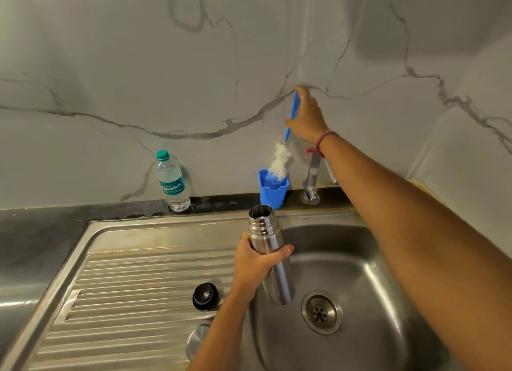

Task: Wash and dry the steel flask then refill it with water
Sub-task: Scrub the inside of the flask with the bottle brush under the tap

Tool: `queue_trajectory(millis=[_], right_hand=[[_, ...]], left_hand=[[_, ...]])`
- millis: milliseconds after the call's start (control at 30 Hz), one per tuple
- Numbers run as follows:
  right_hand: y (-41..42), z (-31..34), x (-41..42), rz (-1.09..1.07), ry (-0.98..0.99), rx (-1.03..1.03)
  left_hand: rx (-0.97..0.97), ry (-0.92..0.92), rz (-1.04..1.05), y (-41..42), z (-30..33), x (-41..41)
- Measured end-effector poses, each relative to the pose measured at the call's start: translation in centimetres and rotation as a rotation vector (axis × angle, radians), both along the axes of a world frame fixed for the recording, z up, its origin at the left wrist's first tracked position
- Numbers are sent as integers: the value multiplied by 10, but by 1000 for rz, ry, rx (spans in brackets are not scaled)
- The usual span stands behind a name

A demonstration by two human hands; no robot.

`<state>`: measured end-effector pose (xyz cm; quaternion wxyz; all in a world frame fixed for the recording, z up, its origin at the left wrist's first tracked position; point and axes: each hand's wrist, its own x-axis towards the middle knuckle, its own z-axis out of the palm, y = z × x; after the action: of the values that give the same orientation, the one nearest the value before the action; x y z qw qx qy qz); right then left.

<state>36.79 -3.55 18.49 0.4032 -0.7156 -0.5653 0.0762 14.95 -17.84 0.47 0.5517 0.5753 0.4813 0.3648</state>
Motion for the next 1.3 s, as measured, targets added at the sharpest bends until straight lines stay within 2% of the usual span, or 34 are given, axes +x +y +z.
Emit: queue_trajectory(millis=[100,300,400,633,867,1100,1167,1300], right_hand=[[9,-4,1,-37,91,37],[23,-12,0,-97,-18,-189],[26,-21,-4,-64,37,-234],[20,-15,-15,-39,265,-123],[-12,52,-24,93,319,69],[-65,106,-27,214,238,191],[-84,113,-28,294,319,147],[-119,114,-30,424,645,31]], left_hand=[[0,-2,7,2,-1,0],[-10,-2,19,6,-5,-1],[-10,-7,33,5,-5,-1],[-11,-21,48,2,-6,-4],[-5,-29,57,-8,4,-7],[20,-45,35,-26,17,-9],[26,-47,24,-31,20,-10],[39,-50,6,-40,25,-14]])
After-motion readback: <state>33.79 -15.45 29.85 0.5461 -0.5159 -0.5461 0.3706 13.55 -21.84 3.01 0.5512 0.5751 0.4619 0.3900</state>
